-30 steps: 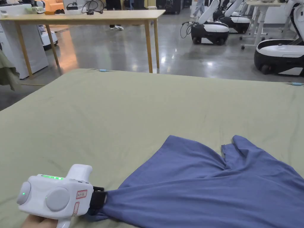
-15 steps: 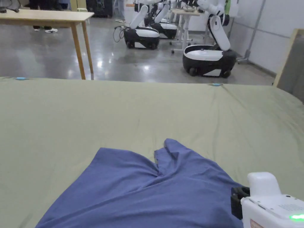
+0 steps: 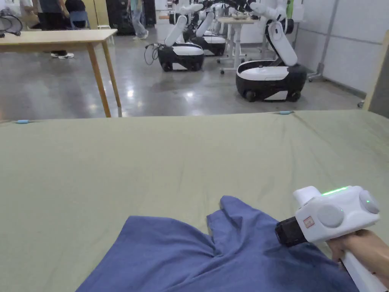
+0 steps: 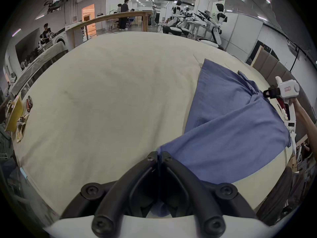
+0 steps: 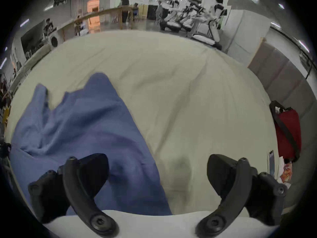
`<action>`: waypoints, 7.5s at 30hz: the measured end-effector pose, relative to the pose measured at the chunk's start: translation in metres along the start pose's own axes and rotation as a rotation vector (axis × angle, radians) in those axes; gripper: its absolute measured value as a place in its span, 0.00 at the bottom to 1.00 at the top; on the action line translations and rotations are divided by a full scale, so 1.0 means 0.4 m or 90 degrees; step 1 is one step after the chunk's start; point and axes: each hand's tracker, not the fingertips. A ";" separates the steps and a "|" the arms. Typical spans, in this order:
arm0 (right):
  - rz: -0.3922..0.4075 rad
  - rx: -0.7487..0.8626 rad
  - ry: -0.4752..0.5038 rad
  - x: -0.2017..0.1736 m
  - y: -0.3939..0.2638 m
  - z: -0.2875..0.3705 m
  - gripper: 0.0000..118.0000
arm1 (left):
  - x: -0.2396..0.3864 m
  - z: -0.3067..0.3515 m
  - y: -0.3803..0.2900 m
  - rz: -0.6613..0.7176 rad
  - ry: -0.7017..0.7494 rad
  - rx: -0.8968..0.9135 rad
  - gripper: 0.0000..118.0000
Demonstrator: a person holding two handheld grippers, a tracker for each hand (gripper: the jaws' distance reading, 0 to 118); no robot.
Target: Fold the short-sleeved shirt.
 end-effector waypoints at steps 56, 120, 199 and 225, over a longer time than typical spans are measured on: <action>-0.114 0.529 -0.162 0.238 0.441 1.069 0.03 | 0.300 0.529 1.010 -0.076 0.149 0.418 0.00; -0.173 0.224 0.035 0.027 -0.746 0.598 0.03 | 0.044 0.189 -0.097 -0.088 0.009 0.127 0.00; -0.162 0.163 0.039 0.129 -0.342 0.432 0.04 | 0.055 -0.014 0.287 -0.012 -0.039 0.074 0.04; -0.188 0.140 0.014 0.120 -0.545 0.415 0.01 | 0.043 0.006 0.139 0.001 -0.027 0.043 0.00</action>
